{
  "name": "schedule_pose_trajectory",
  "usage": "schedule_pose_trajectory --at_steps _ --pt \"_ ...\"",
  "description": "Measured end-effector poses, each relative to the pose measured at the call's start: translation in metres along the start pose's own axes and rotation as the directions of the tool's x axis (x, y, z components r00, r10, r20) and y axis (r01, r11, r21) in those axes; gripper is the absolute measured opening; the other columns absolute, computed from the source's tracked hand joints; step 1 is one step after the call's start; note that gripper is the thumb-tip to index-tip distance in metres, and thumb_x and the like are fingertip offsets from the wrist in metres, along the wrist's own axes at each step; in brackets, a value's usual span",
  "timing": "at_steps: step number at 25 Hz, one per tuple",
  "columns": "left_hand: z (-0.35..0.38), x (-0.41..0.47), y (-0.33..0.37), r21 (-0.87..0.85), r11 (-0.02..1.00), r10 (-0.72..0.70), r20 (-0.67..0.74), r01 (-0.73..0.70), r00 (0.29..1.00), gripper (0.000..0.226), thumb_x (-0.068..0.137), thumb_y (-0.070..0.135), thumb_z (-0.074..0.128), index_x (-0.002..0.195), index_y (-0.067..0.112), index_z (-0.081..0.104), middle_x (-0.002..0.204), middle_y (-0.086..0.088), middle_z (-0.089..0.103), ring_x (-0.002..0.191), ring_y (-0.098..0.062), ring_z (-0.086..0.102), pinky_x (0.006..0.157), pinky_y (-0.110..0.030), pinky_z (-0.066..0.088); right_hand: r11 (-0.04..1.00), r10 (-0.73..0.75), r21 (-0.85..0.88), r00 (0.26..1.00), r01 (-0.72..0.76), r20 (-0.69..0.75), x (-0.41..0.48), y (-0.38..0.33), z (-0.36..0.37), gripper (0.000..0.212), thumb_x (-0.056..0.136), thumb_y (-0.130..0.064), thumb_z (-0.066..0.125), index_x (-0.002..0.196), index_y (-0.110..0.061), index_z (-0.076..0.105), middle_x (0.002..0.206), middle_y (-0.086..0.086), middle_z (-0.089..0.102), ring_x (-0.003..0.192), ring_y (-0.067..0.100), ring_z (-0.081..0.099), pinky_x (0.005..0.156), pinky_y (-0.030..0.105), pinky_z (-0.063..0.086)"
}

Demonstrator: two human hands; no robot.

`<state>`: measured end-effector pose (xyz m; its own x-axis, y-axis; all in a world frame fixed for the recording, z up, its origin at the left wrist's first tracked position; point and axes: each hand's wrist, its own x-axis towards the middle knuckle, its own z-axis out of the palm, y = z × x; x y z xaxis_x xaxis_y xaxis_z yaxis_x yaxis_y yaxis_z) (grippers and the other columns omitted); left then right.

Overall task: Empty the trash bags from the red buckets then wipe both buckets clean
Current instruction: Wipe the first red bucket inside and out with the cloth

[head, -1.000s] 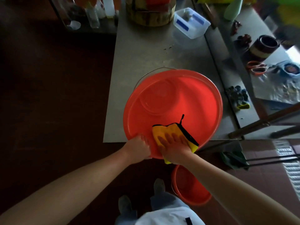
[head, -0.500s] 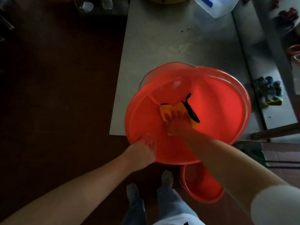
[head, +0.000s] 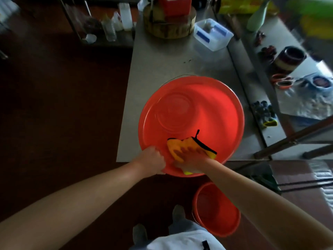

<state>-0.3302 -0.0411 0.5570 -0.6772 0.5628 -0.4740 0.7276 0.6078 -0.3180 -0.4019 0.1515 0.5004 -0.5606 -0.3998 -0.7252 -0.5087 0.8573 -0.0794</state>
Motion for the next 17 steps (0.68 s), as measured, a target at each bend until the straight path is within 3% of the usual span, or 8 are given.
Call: schedule_pose_trajectory --at_steps 2,4,7,10,14,17 --pt "-0.003 -0.004 -0.012 0.041 0.999 -0.024 -0.024 0.025 0.999 0.033 0.101 0.040 0.047 0.097 0.016 0.070 0.096 -0.002 0.071 0.086 -0.024 0.067 0.084 -0.035 0.048 0.999 -0.038 0.001 0.999 0.038 0.027 -0.022 0.004 -0.002 0.110 0.065 -0.101 0.016 0.157 -0.045 -0.005 0.169 -0.007 -0.003 0.156 0.025 0.000 0.122 0.054 0.003" --pt "-0.008 -0.010 -0.024 0.035 0.998 -0.048 -0.011 0.048 0.999 0.030 0.099 0.039 0.051 0.098 0.016 0.071 0.097 -0.002 0.072 0.089 -0.024 0.067 0.089 -0.036 0.045 0.991 -0.089 -0.099 0.996 0.087 -0.012 -0.037 0.010 -0.001 0.116 0.063 -0.100 0.033 0.157 -0.046 -0.006 0.170 -0.005 0.002 0.155 0.027 0.007 0.121 0.053 0.010" --pt "-0.019 -0.026 -0.050 0.058 0.992 -0.115 0.025 0.113 0.993 0.021 0.094 0.021 0.055 0.105 0.016 0.072 0.105 -0.004 0.072 0.101 -0.026 0.065 0.106 -0.043 0.037 0.961 -0.110 -0.272 0.977 0.057 -0.183 -0.048 0.016 0.010 0.101 0.077 -0.072 0.059 0.157 -0.043 0.005 0.166 -0.003 0.021 0.149 0.032 0.025 0.117 0.051 0.022" --pt "-0.027 -0.043 -0.076 0.104 0.975 -0.199 0.009 0.197 0.980 0.030 0.094 0.008 0.044 0.112 0.012 0.069 0.114 -0.006 0.069 0.114 -0.029 0.056 0.117 -0.047 0.021 0.925 -0.094 -0.378 0.944 -0.035 -0.316 -0.050 0.011 0.016 0.084 0.084 -0.047 0.066 0.154 -0.036 0.021 0.153 0.001 0.041 0.137 0.035 0.040 0.110 0.049 0.026" --pt "-0.021 -0.047 -0.063 0.174 0.944 -0.311 0.186 0.280 0.932 0.037 0.097 0.029 0.056 0.132 0.018 0.062 0.138 -0.009 0.058 0.138 -0.036 0.038 0.119 -0.062 0.005 0.919 -0.102 -0.392 0.939 -0.037 -0.327 -0.046 -0.007 0.011 0.081 0.082 -0.050 0.068 0.151 -0.032 0.030 0.145 0.002 0.049 0.130 0.037 0.047 0.108 0.052 0.031" --pt "-0.004 -0.030 -0.019 -0.084 0.949 -0.288 0.175 0.305 0.942 0.058 0.094 0.050 0.057 0.143 0.019 0.050 0.144 -0.009 0.052 0.138 -0.033 0.040 0.119 -0.058 0.014 0.934 -0.109 -0.357 0.933 -0.023 -0.344 -0.044 -0.017 0.008 0.081 0.081 -0.051 0.068 0.150 -0.033 0.030 0.145 0.000 0.050 0.129 0.036 0.048 0.109 0.053 0.030"
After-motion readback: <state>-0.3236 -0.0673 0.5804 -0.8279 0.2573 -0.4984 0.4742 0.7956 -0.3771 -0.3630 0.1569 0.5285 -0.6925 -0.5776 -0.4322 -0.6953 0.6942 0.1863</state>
